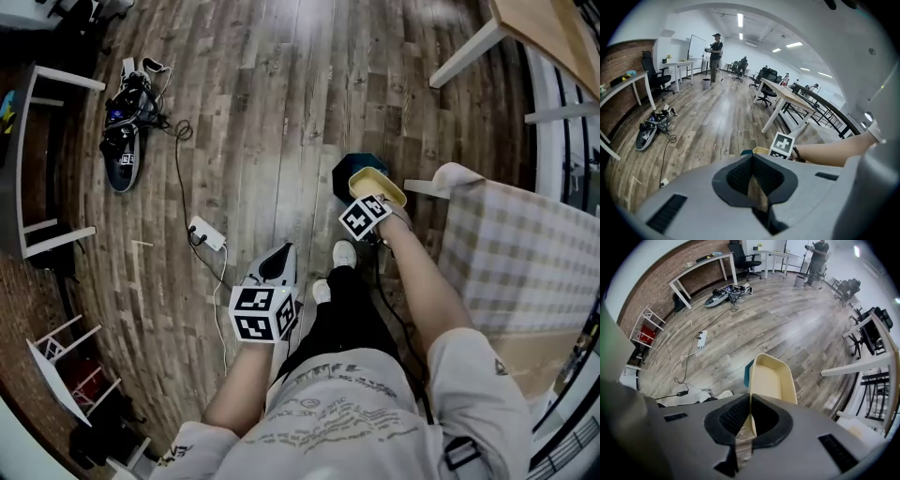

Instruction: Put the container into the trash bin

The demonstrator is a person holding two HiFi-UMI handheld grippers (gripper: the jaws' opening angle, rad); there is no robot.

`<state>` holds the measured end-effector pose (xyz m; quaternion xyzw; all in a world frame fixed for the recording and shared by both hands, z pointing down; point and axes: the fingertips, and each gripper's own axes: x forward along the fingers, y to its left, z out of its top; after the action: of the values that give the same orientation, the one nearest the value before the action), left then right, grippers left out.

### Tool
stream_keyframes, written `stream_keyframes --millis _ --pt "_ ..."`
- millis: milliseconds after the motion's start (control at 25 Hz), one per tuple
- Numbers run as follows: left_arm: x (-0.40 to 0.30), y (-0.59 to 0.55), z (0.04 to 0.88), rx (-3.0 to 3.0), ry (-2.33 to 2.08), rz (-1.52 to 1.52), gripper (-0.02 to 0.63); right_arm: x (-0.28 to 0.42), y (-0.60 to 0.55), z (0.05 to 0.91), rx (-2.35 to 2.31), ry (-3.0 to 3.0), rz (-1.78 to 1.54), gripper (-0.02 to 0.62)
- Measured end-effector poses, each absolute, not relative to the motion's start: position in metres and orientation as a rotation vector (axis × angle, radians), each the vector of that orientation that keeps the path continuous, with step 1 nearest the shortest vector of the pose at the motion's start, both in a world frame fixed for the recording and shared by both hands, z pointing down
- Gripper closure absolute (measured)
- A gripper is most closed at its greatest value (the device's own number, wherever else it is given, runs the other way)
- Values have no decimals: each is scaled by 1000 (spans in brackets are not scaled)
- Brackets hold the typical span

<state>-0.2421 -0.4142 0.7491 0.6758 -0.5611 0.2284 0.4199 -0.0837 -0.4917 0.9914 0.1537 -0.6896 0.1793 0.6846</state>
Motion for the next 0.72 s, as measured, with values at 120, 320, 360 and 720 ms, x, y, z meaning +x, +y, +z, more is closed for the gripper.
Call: stream_keyframes --millis 120,320,360,720 --pt "-251 -413 755 1670 -1410 580 600 -91 -499 1006 345 -1533 411 580" --pt "-254 -413 765 1650 -1408 576 600 -96 -505 1026 333 -1526 419 580" --pt "-254 -413 767 1650 -1404 576 600 -96 -507 1030 335 -1523 421 580" --pt "-247 -425 790 1663 -1390 588 600 -88 -520 1064 343 -1525 447 580"
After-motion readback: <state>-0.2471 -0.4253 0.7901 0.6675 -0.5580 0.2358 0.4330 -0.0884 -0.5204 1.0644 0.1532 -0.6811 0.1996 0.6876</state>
